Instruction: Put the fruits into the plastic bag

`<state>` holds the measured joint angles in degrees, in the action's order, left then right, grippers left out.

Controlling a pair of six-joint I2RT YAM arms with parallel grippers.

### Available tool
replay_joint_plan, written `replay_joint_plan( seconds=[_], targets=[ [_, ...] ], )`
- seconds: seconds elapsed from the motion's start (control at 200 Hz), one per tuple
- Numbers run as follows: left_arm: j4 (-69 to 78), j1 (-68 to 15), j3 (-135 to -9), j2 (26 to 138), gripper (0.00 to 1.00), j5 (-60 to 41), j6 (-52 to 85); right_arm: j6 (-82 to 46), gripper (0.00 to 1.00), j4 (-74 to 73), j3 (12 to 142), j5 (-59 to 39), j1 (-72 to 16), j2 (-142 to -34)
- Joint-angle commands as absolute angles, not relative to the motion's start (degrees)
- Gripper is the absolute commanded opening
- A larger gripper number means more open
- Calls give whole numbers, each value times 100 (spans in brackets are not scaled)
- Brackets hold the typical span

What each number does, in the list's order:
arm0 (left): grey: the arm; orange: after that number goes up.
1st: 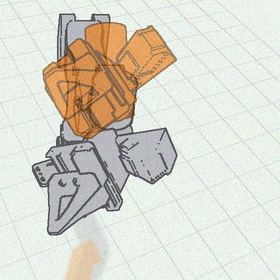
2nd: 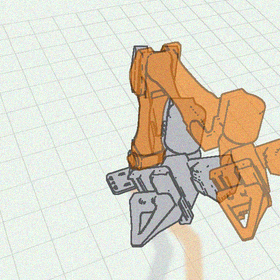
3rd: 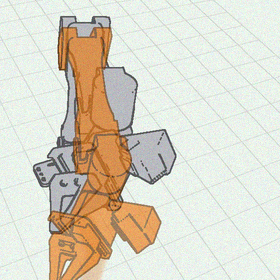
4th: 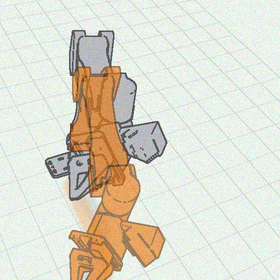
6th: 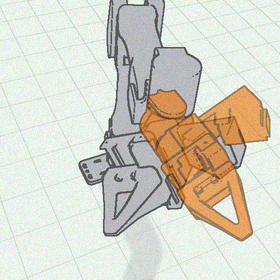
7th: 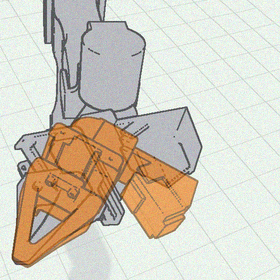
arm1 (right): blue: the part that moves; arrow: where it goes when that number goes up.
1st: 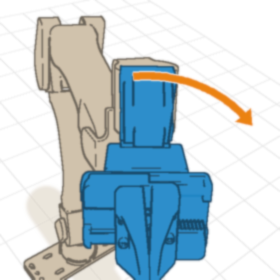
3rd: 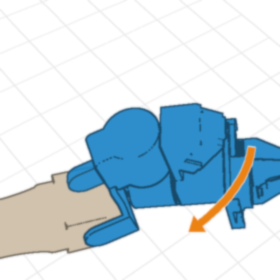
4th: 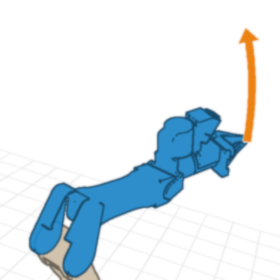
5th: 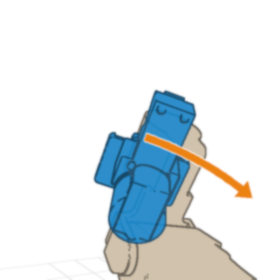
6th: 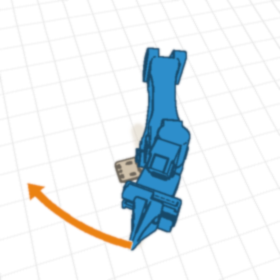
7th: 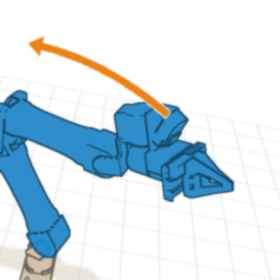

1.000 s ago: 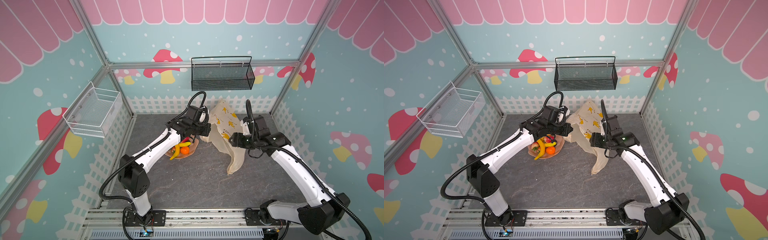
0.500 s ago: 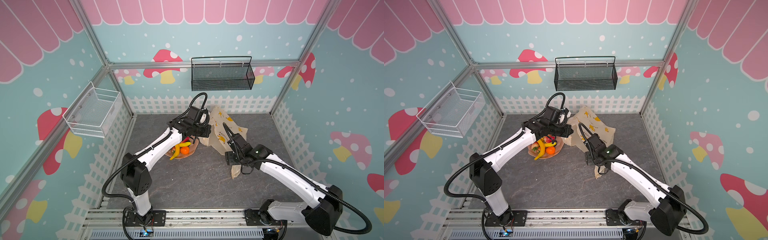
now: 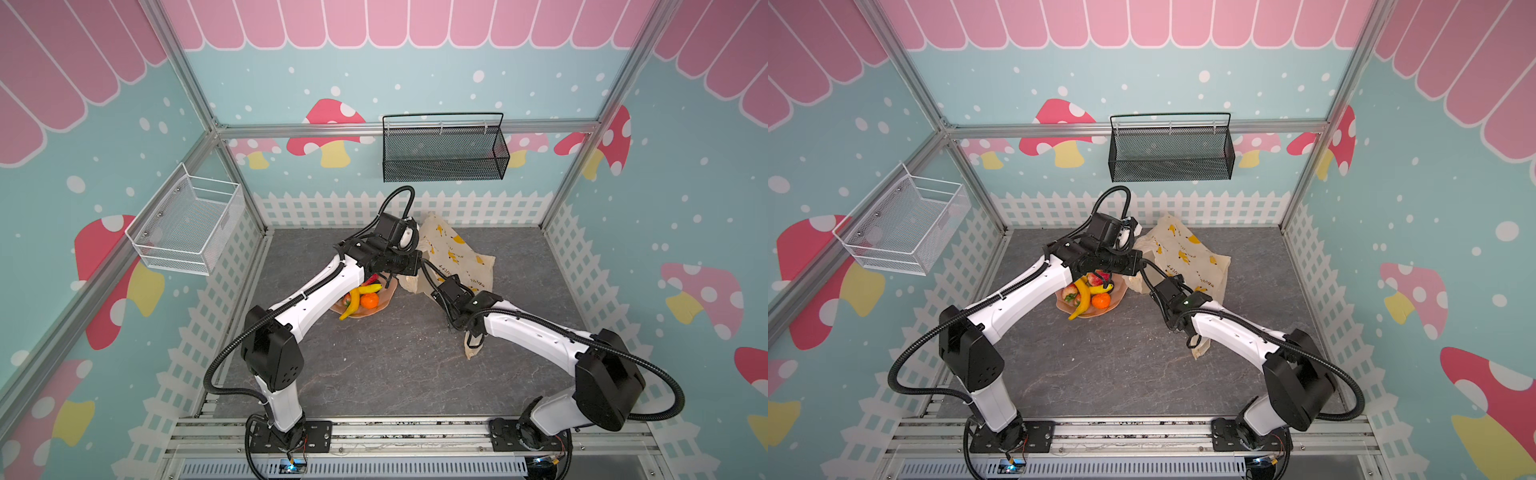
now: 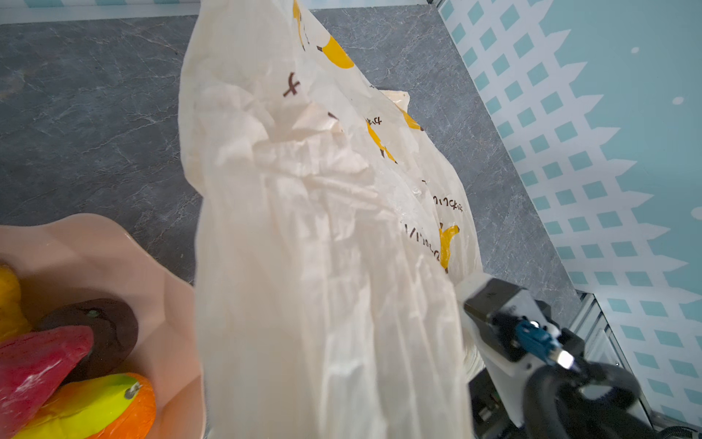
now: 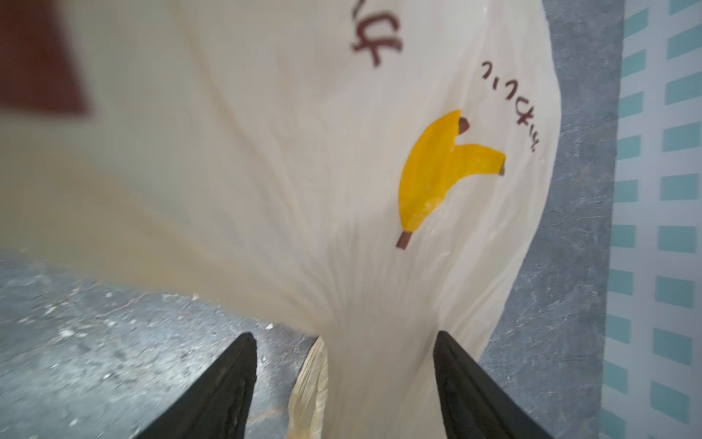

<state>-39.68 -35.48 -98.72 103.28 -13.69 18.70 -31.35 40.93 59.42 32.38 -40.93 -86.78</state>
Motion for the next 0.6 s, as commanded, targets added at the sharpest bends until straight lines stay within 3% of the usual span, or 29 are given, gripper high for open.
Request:
replay_joint_plan(
  seconds=[0.0, 0.22, 0.33, 0.435, 0.545, 0.595],
  targets=[
    [-4072, -3559, -10055, 10405, 0, -1423, 1837, -2908, 74, 3712, 5913, 3919, -4096, -8727],
    [-4085, -3555, -10029, 10468, 0, -1468, 1810, -2710, 70, 3462, 5829, 4242, -3971, -8822],
    [-4089, -3552, -10020, 10468, 0, -1454, 1761, -2591, 60, 3270, 5733, 4292, -3863, -8875],
    [-4146, -3558, -10013, 10485, 0, -1435, 1678, -2429, 40, 3019, 5702, 4329, -3739, -8922],
    [-4230, -3505, -10059, 10512, 0, -1345, 1616, -2321, 6, 3054, 5936, 4308, -3718, -8849],
    [-4249, -3467, -10108, 10536, 0, -1315, 1555, -2312, 0, 3158, 6064, 4281, -3723, -8741]
  ],
)
